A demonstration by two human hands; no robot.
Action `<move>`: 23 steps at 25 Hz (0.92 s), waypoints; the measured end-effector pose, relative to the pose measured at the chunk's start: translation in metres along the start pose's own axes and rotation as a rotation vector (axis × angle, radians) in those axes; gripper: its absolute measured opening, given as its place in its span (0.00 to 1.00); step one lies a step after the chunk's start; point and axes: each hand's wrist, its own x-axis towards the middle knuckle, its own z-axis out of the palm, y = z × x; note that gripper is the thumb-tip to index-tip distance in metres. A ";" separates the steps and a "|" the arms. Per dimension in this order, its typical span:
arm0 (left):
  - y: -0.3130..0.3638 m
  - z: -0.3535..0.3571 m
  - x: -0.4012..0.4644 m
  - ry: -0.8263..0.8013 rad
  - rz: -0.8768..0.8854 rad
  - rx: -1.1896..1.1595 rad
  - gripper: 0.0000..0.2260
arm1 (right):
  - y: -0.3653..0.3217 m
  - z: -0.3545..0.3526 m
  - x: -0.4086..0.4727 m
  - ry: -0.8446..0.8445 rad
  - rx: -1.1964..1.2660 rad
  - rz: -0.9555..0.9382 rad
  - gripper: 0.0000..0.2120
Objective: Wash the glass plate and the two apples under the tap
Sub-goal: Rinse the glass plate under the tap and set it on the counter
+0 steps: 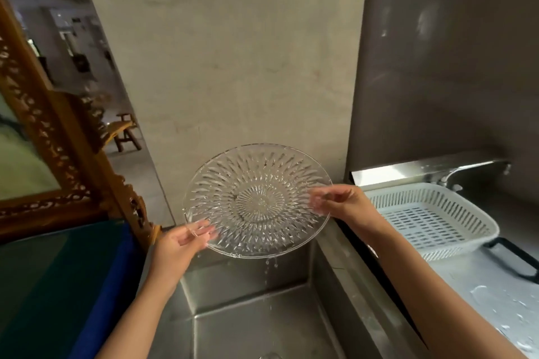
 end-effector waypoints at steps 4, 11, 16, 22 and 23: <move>0.010 0.008 -0.007 -0.043 0.038 0.009 0.12 | -0.003 0.000 -0.033 0.121 0.021 0.000 0.07; -0.007 0.040 -0.021 -0.216 -0.011 0.035 0.11 | 0.013 -0.013 -0.124 0.364 -0.031 0.086 0.07; -0.017 0.108 -0.036 -0.436 -0.057 0.062 0.12 | 0.005 -0.039 -0.192 0.623 -0.097 0.251 0.14; -0.004 0.207 -0.049 -0.740 -0.149 0.094 0.13 | -0.032 -0.105 -0.257 0.815 -0.072 0.322 0.19; -0.001 0.222 -0.052 -0.750 -0.136 0.086 0.12 | -0.037 -0.115 -0.265 0.843 -0.044 0.325 0.19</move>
